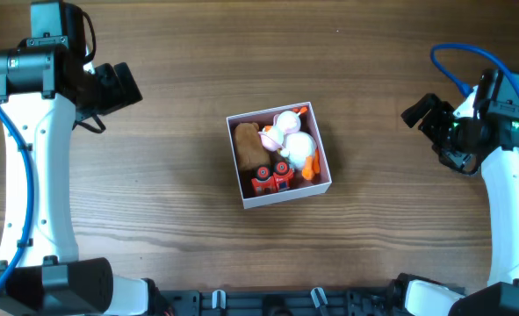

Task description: Pack container

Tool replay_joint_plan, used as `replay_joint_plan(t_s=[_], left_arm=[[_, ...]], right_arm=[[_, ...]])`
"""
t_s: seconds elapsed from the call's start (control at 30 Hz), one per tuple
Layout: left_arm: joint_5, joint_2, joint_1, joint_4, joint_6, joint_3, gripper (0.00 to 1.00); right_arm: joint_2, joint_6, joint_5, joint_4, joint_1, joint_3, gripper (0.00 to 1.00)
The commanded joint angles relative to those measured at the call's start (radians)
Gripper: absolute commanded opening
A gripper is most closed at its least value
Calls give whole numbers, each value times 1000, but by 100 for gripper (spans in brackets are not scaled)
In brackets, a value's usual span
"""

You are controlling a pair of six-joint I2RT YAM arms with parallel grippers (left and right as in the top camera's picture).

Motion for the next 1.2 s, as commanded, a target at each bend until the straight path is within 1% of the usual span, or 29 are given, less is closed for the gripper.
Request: replay_joint_plan(t_s=[0.0, 0.13, 0.17, 0.27, 0.3, 0.33, 0.37, 0.43, 0.47, 0.53, 0.63, 0.77, 0.87, 1.0, 1.17], left_arm=[[9, -11, 3, 0, -17, 4, 100], [9, -11, 3, 0, -17, 4, 100], [9, -11, 3, 0, -17, 4, 100], [9, -11, 3, 0, -17, 4, 100], [9, -11, 3, 0, -17, 4, 100], [9, -11, 3, 0, -17, 4, 100], [9, -11, 3, 0, -17, 4, 100], [9, -11, 3, 0, -17, 4, 100], [9, -11, 3, 0, -17, 4, 100], [9, -11, 3, 0, -17, 4, 100], [9, -11, 3, 0, -17, 4, 100], [8, -11, 3, 0, -17, 4, 100], [9, -11, 3, 0, -17, 4, 100], [9, -11, 3, 0, -17, 4, 100], [9, -11, 3, 0, -17, 4, 100]], right_arm=[[-108, 6, -9, 6, 37, 6, 100], [-336, 6, -9, 6, 141, 6, 100], [-374, 6, 18, 6, 152, 6, 100], [-522, 6, 218, -2, 162, 6, 100], [-562, 5, 232, -2, 162, 6, 100], [-613, -23, 266, -17, 162, 5, 100], [-661, -100, 286, -33, 162, 0, 100], [-722, -217, 277, 7, 162, -35, 100], [-771, -320, 232, 55, 162, -76, 100], [-869, -444, 158, 133, 161, -182, 100], [-1031, -453, 152, 219, 161, -403, 100], [-1173, -438, 133, 313, 161, -657, 100], [-1273, -438, 93, 343, 161, -785, 100], [-1376, -441, 122, 343, 161, -883, 100], [-1382, -441, 123, 344, 161, -958, 100]])
